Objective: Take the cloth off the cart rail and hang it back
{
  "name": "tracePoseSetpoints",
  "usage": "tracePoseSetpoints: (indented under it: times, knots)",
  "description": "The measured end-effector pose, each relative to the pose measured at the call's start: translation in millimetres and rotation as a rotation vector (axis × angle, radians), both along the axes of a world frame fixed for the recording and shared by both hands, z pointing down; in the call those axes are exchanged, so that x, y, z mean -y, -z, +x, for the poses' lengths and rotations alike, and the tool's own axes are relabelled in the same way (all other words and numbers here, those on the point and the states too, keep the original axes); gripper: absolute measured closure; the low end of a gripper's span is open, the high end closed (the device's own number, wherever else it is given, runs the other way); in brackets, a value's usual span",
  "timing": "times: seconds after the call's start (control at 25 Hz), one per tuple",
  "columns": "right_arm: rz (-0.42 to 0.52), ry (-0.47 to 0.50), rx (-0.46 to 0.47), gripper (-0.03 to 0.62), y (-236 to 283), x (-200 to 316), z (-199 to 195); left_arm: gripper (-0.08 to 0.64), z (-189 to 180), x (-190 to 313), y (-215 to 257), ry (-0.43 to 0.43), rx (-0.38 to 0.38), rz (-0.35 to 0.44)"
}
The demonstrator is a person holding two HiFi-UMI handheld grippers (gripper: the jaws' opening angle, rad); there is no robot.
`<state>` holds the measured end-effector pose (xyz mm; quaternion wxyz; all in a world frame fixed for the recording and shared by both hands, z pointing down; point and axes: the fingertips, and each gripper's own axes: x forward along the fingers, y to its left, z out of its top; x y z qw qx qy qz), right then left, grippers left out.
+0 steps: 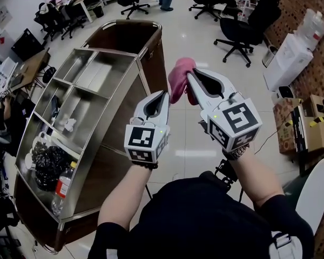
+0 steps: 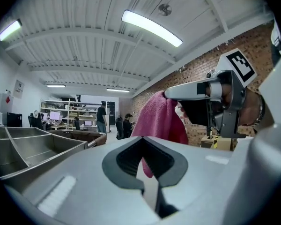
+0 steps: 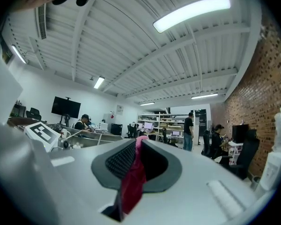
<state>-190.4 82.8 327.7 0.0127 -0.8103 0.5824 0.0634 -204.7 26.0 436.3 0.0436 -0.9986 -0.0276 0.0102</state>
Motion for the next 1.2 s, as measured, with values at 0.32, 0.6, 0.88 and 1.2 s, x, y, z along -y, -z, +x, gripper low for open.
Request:
tracePoseSetpoints:
  times: [0.32,0.6,0.88,1.2]
  knots:
    - [-0.004,0.006,0.006,0.558,-13,8,70,0.557,72,9,-11,0.002,0.010,0.000]
    - [-0.003,0.047,0.005,0.558,-20,-4,162,0.557,168,-4,-17,0.031,0.017,0.007]
    - [-0.019,0.105,-0.001,0.558,-23,-22,268,0.557,280,-23,-20,0.077,0.024,-0.003]
    - [-0.009,0.159,0.026,0.558,-37,-33,355,0.557,361,-30,-36,0.137,0.054,-0.007]
